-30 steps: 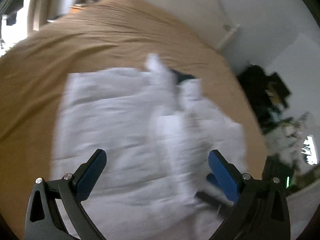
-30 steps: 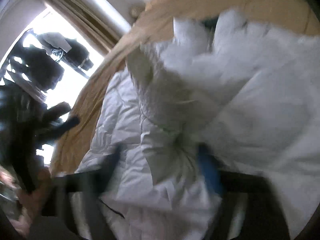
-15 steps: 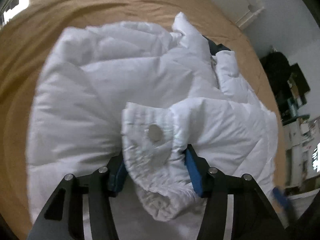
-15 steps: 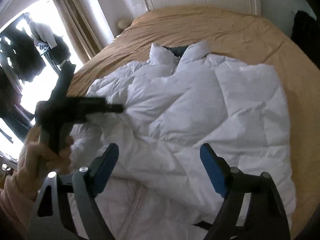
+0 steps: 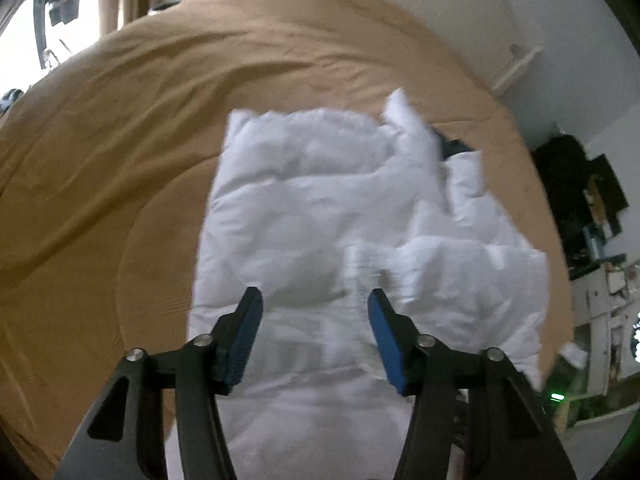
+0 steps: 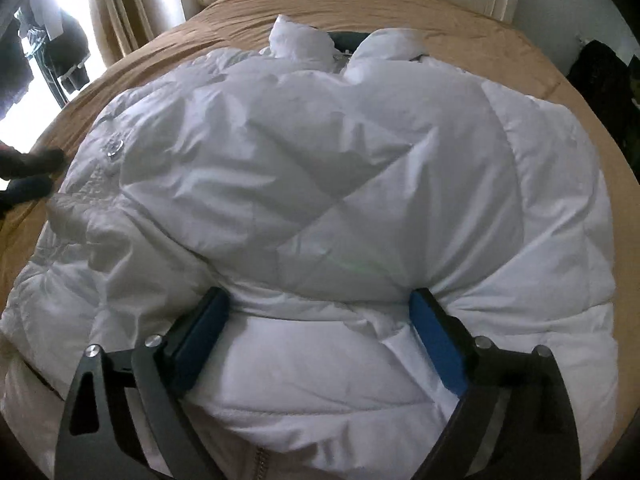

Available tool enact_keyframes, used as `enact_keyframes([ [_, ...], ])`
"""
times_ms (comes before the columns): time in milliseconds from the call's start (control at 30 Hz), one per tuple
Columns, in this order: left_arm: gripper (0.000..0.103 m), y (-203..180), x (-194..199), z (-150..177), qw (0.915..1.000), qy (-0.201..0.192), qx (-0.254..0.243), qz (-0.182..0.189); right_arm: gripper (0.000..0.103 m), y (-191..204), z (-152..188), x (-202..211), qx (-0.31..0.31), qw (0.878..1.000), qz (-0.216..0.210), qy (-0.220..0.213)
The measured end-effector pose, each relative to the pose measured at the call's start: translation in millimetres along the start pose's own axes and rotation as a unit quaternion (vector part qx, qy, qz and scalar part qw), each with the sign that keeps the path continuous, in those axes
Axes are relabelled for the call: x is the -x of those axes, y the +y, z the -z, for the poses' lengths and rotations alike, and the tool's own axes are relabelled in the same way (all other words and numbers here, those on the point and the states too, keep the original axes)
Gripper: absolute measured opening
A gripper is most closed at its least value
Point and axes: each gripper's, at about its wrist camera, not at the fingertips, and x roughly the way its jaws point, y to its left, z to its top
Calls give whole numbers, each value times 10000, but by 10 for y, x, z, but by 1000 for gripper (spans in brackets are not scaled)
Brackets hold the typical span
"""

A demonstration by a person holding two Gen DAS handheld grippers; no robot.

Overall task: Fold large clothes
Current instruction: 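Lay the sleeve over the jacket body with the right gripper and release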

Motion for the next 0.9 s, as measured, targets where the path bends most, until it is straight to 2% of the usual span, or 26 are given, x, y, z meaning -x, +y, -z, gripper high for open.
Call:
enact_keyframes([
  [100,79,-298,36,25,9988,2,-247,417,94,-46,11,7,-29,10000,-25,-3],
  [133,80,-425,-23,46,9981,-27,-425,438,94,-67,20,41,-38,10000,-48,-19],
  [200,80,-582,-186,133,9970,-7,-771,89,94,-124,34,90,-107,9998,-127,-62],
  [233,80,-639,-357,198,9948,35,-998,-199,94,-178,62,184,-204,9995,-198,-143],
  [300,80,-608,-618,338,9905,252,-1233,-560,94,-288,90,330,-347,9988,-231,-244],
  [333,82,-549,-736,418,9886,381,-1297,-661,94,-399,97,453,-442,9983,-153,-350],
  [433,88,-480,-792,516,9856,150,-1496,-779,94,-725,0,685,-547,9968,122,-572],
  [500,90,-464,-806,487,9859,196,-1453,-810,94,-966,-174,728,-557,9956,373,-657],
  [600,92,-438,-819,472,9871,224,-1372,-799,94,-1290,-453,609,-695,9945,541,-564],
  [667,94,-422,-813,479,9866,196,-1392,-828,94,-1529,-650,386,-892,9948,380,-308],
  [733,97,-421,-838,485,9866,192,-1402,-816,94,-1791,-823,4,-1189,9926,182,162],
  [800,99,-407,-818,509,9864,185,-1414,-811,103,-1943,-906,-243,-1353,9902,67,351],
  [900,102,-411,-847,513,9852,171,-1455,-887,103,-2022,-998,-413,-1369,9895,251,392],
])
